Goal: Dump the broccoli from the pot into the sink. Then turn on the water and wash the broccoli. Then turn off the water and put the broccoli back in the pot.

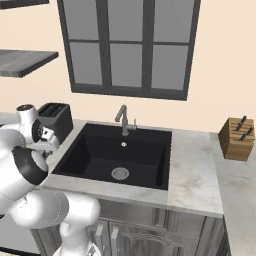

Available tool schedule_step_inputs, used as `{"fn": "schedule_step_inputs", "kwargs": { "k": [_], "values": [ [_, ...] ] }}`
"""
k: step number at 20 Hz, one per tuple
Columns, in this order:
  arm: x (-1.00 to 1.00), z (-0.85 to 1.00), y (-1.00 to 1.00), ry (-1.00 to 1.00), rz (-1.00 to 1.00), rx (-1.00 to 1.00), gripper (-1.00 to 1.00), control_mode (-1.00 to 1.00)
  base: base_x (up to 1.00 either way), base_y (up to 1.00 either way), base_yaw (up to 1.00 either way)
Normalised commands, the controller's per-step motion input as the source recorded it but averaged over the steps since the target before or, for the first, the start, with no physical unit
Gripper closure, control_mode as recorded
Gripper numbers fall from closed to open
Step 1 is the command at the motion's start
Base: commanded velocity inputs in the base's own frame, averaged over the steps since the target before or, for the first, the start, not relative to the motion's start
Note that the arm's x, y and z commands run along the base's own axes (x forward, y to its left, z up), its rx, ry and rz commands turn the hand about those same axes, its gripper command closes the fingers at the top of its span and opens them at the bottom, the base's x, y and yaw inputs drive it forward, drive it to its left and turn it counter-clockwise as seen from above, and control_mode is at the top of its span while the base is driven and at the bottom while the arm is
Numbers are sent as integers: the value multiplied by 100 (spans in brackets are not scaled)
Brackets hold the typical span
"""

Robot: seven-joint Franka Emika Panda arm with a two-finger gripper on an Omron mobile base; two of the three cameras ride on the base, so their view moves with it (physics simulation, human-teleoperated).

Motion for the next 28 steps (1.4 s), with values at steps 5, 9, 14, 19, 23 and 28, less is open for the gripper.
{"fn": "schedule_step_inputs", "kwargs": {
  "k": [5, 9, 14, 19, 23, 28],
  "values": [
    [4, -11, 4, 0, 0, 0, -100, -100, 0, 0, 0],
    [0, -11, 7, 0, 0, 0, -100, -100, 0, 0, 0],
    [2, -19, 6, 0, 0, 0, -100, -100, 0, 0, 0],
    [5, -23, 0, 0, -3, 0, -100, -100, 0, 0, 0],
    [5, -20, 0, 0, -3, 0, -100, -100, 0, 0, 0],
    [8, -17, 5, 0, -1, 0, -100, -100, 0, 0, 0]
  ]
}}
